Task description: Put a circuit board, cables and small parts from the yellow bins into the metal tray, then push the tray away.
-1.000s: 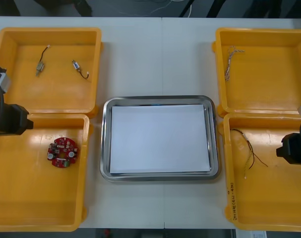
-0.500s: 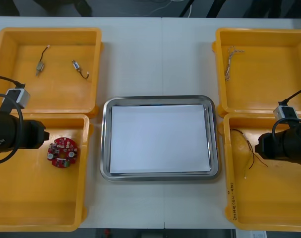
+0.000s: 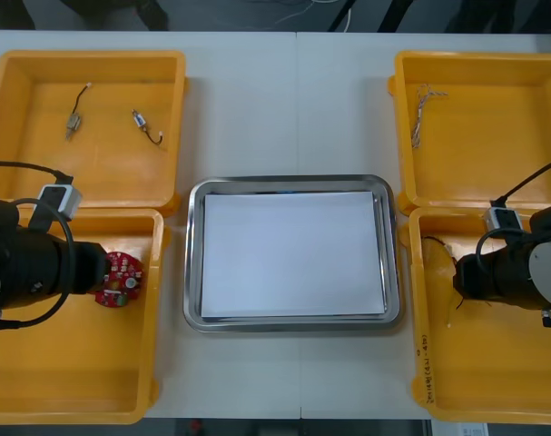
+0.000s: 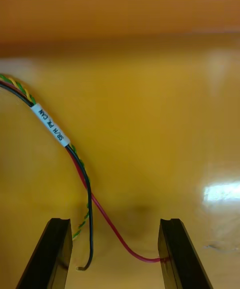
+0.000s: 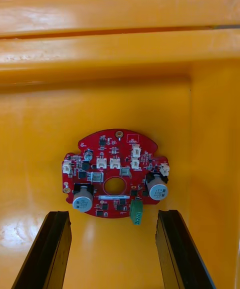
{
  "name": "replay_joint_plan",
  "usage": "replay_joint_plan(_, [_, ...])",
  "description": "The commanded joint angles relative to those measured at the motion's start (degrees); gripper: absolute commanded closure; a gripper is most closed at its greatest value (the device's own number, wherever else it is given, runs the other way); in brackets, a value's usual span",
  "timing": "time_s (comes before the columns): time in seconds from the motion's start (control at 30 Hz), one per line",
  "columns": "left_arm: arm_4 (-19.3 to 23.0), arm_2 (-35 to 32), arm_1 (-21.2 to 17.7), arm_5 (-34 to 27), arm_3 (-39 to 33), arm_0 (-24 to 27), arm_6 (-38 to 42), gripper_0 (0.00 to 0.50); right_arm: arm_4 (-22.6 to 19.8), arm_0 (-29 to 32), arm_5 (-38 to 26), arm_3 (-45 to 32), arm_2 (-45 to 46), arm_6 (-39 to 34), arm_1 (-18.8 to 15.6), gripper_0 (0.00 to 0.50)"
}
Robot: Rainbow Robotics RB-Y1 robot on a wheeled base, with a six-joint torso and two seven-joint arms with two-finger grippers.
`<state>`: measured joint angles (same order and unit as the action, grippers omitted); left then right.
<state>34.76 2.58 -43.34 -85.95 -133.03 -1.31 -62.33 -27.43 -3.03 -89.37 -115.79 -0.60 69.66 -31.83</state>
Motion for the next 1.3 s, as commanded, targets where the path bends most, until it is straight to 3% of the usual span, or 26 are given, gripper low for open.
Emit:
replay_joint_plan(0.03, [-2.9, 3.0, 1.5, 2.0, -2.1, -2.2, -0.9, 0.000, 0.0, 1.1, 0.2, 0.9, -1.3, -2.3, 1.4, 0.000])
replay_joint_plan(0.53, [-9.0, 9.3, 1.5, 5.0, -2.1, -3.7, 0.9, 0.000, 0.2, 1.3, -0.1, 2.6, -1.3, -3.5, 3.2, 0.000])
replay_joint_plan(0.57, [-9.1, 9.4, 1.5, 5.0, -2.1, -3.7, 1.0, 0.000, 0.2, 1.3, -0.1, 2.6, -1.2, -3.5, 3.2, 0.070])
replay_joint_plan(0.6, [-9.3, 9.6, 1.5, 5.0, -2.1, -3.8, 1.2, 0.000, 0.2, 1.3, -0.1, 2.6, -1.2, -3.5, 3.1, 0.210])
replay_joint_plan(0.63, [-9.4, 9.8, 1.5, 5.1, -2.1, -3.8, 1.4, 0.000, 0.2, 1.3, -0.1, 2.7, -1.2, -3.5, 3.0, 0.382])
replay_joint_plan(0.7, [-9.2, 10.1, 1.5, 5.1, -2.1, -3.9, 1.6, 0.000, 0.2, 1.3, -0.1, 2.6, -1.2, -3.5, 3.0, 0.500])
replay_joint_plan(0.93, [-8.9, 10.8, 1.5, 5.2, -1.4, -4.1, 2.6, 0.000, -0.1, 1.3, -0.3, 1.6, -0.3, -3.1, 2.5, 0.500])
replay_joint_plan(1.3, [-9.0, 12.5, 1.2, 9.7, 2.2, -4.2, 3.4, 0.000, -1.7, 1.2, -8.9, -7.7, 3.2, -2.5, -0.3, 0.500])
